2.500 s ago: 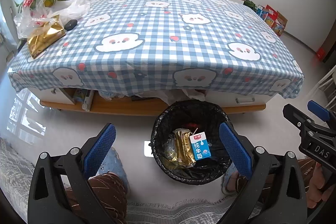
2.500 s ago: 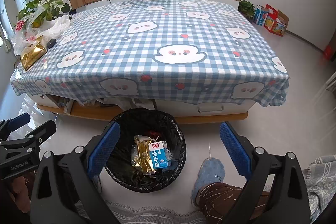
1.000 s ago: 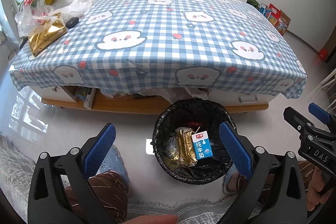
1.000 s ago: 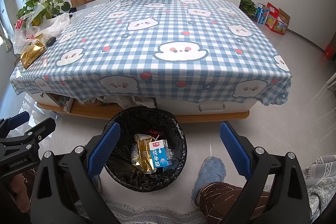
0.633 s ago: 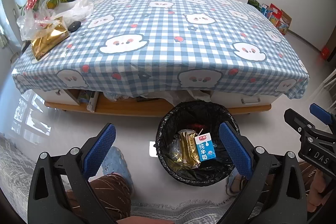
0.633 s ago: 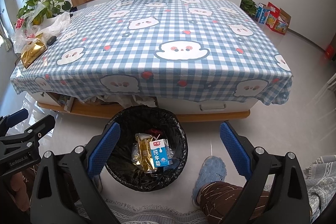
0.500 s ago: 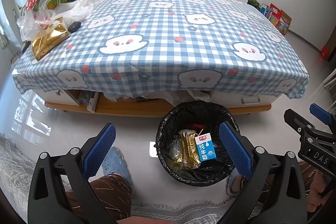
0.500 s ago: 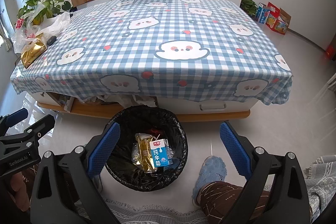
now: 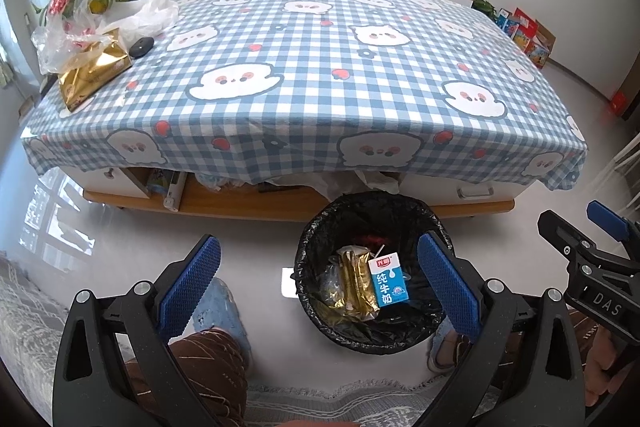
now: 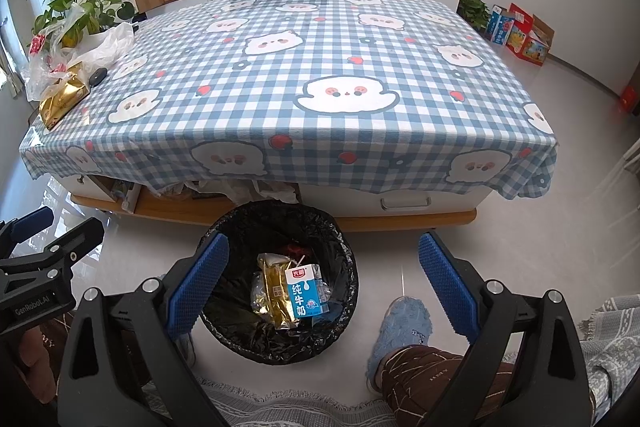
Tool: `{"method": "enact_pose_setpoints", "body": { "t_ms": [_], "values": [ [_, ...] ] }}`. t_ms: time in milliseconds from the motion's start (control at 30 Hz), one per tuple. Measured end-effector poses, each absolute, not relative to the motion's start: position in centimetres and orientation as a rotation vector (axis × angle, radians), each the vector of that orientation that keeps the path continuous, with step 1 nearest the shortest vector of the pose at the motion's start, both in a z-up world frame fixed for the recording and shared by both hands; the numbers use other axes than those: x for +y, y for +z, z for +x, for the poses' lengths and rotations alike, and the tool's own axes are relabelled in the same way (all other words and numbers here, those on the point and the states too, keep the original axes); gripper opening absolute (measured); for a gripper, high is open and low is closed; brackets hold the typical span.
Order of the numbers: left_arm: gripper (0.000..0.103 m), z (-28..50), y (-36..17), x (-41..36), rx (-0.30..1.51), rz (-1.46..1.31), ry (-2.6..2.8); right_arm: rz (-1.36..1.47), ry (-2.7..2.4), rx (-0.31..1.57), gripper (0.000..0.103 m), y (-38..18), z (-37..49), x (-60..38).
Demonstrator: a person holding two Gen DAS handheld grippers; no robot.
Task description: Collect trash
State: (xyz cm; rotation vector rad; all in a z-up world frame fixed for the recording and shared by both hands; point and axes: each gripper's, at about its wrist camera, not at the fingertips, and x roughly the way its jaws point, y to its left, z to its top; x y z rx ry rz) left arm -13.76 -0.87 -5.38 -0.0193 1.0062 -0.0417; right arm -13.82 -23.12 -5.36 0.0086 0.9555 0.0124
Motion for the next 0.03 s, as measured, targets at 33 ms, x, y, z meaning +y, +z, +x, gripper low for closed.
{"method": "enact_pose_setpoints", "body": {
  "t_ms": [33],
  "values": [
    [0.097, -13.73, -5.37, -0.82, 1.007, -0.022, -0.041, 0.007, 0.012, 0.956, 0.092, -5.36, -13.84, -23.11]
  ]
}}
